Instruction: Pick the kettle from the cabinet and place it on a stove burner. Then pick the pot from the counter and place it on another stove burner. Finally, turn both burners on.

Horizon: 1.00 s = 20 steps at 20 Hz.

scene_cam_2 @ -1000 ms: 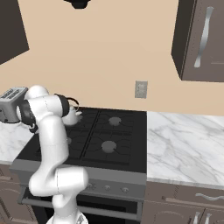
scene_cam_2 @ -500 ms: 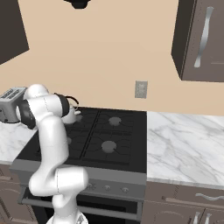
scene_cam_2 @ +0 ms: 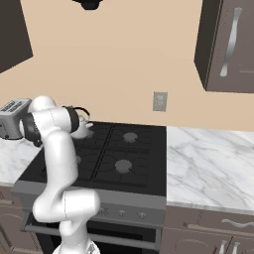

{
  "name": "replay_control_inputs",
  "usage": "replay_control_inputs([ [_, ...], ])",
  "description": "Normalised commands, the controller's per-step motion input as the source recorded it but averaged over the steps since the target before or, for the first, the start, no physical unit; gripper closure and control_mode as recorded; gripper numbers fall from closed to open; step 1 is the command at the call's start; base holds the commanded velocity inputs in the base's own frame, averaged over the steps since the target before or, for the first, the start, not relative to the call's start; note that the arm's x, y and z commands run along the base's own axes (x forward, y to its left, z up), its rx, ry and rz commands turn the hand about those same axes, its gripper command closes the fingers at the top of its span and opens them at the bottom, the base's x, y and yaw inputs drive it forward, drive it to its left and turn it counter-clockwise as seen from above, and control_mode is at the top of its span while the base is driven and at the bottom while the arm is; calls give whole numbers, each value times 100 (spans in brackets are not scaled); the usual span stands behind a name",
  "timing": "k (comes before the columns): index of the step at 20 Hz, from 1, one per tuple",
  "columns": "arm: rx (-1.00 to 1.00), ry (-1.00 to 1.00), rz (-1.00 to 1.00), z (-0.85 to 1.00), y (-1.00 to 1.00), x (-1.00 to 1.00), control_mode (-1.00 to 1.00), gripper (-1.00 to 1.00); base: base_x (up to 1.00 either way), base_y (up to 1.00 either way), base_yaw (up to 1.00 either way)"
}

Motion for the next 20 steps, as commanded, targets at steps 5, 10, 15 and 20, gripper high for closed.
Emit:
replay_control_inputs([
  [5, -1, -15, 0, -24, -8, 6, -100, -100, 0, 0, 0],
  [10, 0, -11, 0, -31, -8, 14, -100, -100, 0, 0, 0],
  [15, 0, -12, 0, -25, -9, 12, -100, -100, 0, 0, 0],
  [20, 0, -14, 0, -21, -6, 12, -100, -100, 0, 0, 0],
])
